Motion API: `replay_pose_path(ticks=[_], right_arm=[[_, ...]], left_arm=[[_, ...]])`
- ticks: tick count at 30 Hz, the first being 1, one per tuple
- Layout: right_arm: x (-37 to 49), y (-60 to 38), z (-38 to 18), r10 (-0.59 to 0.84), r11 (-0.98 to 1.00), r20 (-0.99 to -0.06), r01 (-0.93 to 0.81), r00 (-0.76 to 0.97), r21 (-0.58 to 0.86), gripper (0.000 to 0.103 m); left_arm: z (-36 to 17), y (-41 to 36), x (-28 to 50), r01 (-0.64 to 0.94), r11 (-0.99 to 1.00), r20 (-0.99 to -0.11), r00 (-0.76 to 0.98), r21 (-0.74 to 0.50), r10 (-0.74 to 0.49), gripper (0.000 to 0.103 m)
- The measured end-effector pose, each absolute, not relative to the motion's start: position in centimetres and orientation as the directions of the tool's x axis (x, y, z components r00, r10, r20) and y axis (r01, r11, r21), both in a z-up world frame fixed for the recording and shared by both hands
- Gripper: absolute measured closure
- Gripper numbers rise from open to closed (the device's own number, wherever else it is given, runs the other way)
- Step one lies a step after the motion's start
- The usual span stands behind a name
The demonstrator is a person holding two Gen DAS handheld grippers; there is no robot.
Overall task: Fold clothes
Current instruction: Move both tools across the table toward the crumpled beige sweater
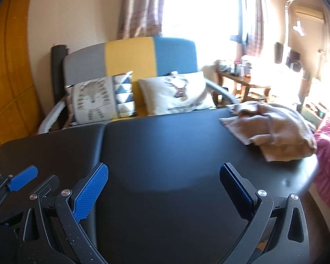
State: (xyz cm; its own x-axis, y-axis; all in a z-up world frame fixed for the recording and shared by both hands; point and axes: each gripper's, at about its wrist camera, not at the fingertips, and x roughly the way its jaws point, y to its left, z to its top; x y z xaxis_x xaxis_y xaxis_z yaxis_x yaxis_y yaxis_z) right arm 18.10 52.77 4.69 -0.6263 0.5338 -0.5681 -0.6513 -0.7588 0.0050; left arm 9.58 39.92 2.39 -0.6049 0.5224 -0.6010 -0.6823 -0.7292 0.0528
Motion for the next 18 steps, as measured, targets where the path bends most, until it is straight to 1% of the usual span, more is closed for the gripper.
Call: replay_pose_path(ticks=[10,18], right_arm=[[21.9,55.1,5.5,0.611,-0.674,-0.542,-0.739,-0.577,0.026,0.000],[24.2,56.8,5.6,0.646,-0.630,-0.533,-0.776,-0.546,0.032,0.000]], left_arm=[[4.2,43.1,10.9,-0.709,-0.705,-0.554,-0.601,0.035,0.576,0.059],[4.1,45.8,12.9,-0.751,-0.659,-0.555,-0.569,0.048,0.607,0.059]])
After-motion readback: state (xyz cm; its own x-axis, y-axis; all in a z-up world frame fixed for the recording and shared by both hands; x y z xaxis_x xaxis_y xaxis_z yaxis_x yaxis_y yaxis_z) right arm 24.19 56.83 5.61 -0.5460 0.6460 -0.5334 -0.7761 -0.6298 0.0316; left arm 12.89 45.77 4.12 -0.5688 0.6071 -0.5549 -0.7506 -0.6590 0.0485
